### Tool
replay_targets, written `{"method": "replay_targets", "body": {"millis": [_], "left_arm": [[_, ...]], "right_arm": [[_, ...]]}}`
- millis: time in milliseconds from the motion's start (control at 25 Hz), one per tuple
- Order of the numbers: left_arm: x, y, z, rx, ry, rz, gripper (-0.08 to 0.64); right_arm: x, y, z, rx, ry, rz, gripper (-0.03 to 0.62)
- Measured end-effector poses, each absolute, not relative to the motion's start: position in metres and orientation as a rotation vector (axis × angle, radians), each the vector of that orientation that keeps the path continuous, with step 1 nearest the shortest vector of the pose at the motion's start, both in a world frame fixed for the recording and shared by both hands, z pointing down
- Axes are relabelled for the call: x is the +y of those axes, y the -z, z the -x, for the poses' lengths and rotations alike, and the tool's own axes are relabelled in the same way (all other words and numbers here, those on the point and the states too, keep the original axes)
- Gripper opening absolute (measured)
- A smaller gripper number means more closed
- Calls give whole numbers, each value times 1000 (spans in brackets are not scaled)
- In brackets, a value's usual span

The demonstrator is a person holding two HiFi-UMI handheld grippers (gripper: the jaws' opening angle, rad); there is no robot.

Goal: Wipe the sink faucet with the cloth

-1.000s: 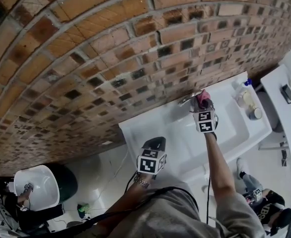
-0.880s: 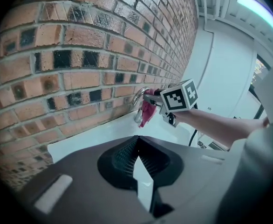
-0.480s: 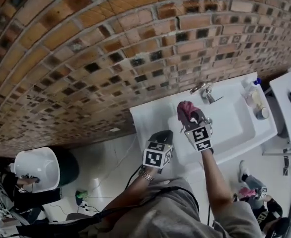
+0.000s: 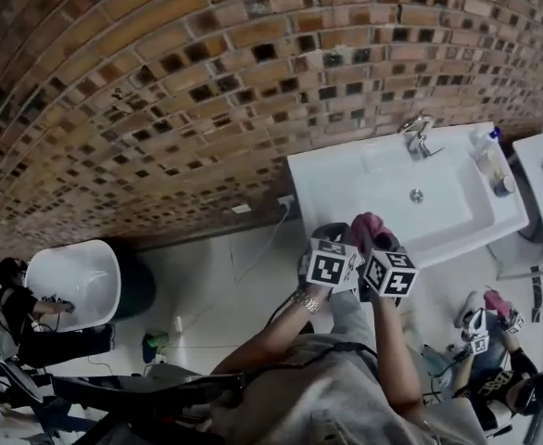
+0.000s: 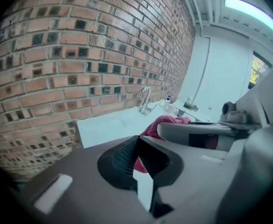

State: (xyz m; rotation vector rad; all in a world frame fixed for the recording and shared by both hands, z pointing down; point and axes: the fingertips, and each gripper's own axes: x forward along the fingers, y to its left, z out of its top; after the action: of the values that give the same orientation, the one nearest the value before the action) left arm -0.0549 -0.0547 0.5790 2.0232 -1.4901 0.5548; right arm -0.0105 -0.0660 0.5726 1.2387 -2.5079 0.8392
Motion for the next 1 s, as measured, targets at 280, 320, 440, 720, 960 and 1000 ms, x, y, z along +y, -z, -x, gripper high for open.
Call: {"method": "replay_targets", "body": {"millis": [280, 320, 440, 720, 960, 1000], "left_arm": [[38, -605, 55, -1384, -551, -2006, 17], [45, -601, 54, -1387, -545, -2016, 17], [51, -585, 54, -1419, -516, -2037, 17], [51, -558, 66, -1538, -469, -2033, 17], [56, -559, 50, -1563, -504, -2048, 18], [57, -558, 51, -1573, -516, -2047, 18]], "right_arm": [[45, -589, 17, -2379, -866, -1228, 31], [53, -587, 17, -2378, -859, -1218, 31], [61, -574, 21, -2400, -816, -1201, 31], [65, -547, 37, -2483, -738, -1125, 29], [68, -542, 19, -2516, -819, -1135, 29], [69, -542, 18, -2519, -821, -1134, 29]]}}
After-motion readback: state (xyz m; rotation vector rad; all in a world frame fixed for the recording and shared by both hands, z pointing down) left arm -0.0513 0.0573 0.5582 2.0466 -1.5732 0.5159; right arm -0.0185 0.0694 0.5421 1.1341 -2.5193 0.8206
